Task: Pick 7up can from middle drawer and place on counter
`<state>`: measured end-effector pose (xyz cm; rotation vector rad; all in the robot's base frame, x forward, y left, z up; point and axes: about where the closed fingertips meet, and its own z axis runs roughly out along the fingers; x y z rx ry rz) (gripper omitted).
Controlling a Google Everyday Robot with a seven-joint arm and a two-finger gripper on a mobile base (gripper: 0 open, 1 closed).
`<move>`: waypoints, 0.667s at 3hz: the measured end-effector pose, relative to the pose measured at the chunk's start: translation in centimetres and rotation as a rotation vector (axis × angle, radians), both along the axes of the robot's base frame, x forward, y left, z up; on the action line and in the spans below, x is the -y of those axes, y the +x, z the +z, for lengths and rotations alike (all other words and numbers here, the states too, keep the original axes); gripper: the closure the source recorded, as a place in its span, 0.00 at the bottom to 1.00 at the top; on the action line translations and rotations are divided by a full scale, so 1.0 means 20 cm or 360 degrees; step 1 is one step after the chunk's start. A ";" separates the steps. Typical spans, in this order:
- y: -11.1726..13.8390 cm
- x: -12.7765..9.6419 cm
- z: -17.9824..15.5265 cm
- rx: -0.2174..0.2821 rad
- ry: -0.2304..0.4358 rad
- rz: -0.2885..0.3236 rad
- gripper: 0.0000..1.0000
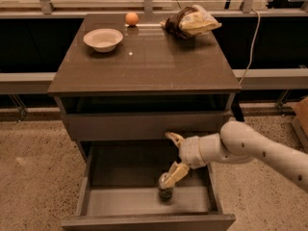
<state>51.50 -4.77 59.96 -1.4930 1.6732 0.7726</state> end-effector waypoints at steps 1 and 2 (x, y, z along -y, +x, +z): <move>-0.07 0.00 -0.25 -0.0002 0.0067 -0.0047 0.00; -0.13 0.06 -0.52 0.0063 0.0054 -0.0108 0.00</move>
Offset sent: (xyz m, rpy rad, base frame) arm -0.0349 -0.0188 -0.1444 0.0289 -0.0757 -0.1093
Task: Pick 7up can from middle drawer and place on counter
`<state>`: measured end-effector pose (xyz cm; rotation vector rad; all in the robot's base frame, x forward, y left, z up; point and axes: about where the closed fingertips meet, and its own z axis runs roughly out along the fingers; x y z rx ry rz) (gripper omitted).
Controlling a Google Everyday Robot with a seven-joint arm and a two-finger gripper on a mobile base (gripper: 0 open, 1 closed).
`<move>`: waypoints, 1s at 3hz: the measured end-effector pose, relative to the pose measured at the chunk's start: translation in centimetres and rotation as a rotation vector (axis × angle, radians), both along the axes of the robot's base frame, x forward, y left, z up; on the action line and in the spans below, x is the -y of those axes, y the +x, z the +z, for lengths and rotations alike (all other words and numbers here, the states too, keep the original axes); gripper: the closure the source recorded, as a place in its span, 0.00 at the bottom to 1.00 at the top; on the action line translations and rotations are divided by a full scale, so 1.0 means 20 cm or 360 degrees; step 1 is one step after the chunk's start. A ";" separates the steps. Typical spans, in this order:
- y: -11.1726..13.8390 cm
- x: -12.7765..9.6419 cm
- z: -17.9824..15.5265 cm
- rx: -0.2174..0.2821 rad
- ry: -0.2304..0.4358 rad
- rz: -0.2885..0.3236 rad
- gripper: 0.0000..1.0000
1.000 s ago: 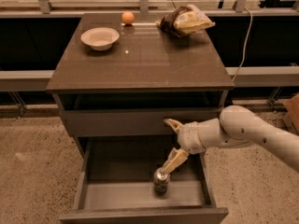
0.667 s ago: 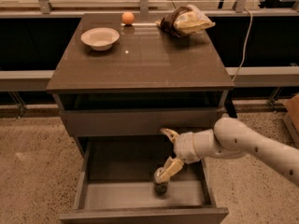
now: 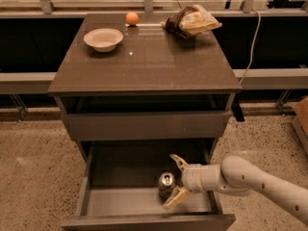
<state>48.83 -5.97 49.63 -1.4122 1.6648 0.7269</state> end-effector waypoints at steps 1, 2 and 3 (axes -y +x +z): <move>-0.02 0.06 -0.12 0.0034 -0.0021 -0.0031 0.00; -0.03 0.06 -0.23 0.0030 0.0004 -0.0039 0.01; 0.00 0.04 -0.29 0.0044 0.0062 -0.0057 0.18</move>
Offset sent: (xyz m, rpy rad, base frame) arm -0.0094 -0.0137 -0.0745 0.0200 -0.0146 -0.0376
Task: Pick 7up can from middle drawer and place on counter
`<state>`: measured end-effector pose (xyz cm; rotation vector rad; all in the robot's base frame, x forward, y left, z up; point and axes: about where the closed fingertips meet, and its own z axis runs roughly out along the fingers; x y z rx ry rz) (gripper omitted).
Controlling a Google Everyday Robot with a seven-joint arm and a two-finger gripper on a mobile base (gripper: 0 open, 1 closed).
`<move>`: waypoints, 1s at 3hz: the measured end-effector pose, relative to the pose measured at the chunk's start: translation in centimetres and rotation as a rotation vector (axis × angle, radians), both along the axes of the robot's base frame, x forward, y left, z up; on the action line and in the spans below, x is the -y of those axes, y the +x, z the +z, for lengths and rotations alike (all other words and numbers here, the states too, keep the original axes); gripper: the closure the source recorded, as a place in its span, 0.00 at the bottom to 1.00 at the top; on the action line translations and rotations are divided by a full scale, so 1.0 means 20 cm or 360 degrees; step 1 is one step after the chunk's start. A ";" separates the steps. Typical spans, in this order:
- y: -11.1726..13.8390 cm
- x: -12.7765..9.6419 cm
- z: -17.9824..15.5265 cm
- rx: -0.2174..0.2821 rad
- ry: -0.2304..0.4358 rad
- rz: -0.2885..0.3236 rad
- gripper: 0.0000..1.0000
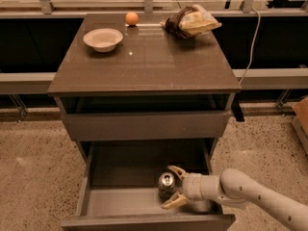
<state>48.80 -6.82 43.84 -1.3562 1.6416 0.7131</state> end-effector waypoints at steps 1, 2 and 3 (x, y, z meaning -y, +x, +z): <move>0.04 -0.01 -0.03 0.0012 0.0085 -0.0020 0.49; 0.06 -0.01 -0.02 0.0027 0.0154 -0.0021 0.72; 0.10 0.03 0.22 0.0099 0.0249 0.0023 0.95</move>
Offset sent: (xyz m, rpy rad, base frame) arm 0.0154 -0.0024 -0.0007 0.1449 -0.0300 -0.0213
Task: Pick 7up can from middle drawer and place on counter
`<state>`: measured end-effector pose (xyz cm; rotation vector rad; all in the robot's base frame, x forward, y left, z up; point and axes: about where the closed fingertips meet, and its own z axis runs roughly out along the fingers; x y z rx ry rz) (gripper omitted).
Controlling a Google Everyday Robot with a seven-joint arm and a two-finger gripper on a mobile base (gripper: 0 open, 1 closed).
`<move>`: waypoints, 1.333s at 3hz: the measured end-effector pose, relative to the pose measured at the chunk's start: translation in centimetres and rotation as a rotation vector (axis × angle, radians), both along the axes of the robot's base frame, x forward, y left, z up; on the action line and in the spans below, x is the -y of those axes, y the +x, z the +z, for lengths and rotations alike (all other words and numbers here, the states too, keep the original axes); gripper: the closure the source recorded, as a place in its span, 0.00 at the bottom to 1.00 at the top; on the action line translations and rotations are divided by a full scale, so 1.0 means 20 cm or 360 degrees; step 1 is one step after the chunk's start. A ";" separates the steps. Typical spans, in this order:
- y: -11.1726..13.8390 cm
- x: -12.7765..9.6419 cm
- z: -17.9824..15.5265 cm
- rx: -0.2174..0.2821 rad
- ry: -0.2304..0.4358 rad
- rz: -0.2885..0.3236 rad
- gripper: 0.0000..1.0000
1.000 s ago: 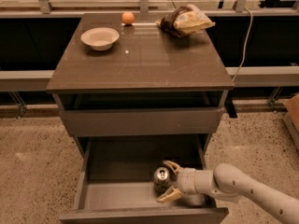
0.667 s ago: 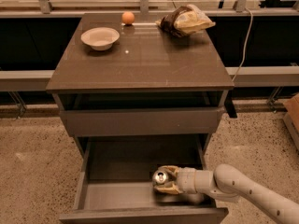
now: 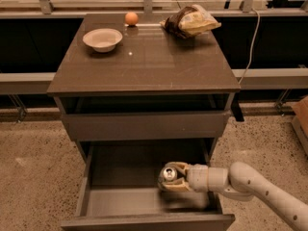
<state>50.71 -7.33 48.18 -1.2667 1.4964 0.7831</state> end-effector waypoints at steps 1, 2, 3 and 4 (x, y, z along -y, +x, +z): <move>-0.01 0.08 0.55 0.0090 0.0014 0.0178 1.00; 0.07 0.20 1.20 0.0152 -0.0089 0.0323 1.00; 0.16 0.32 1.69 0.0137 -0.0168 0.0414 1.00; 0.27 0.36 1.92 0.0115 -0.0202 0.0458 1.00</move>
Offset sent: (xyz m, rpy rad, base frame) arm 0.0203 -0.0649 0.3308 -0.0982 -0.1312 0.2749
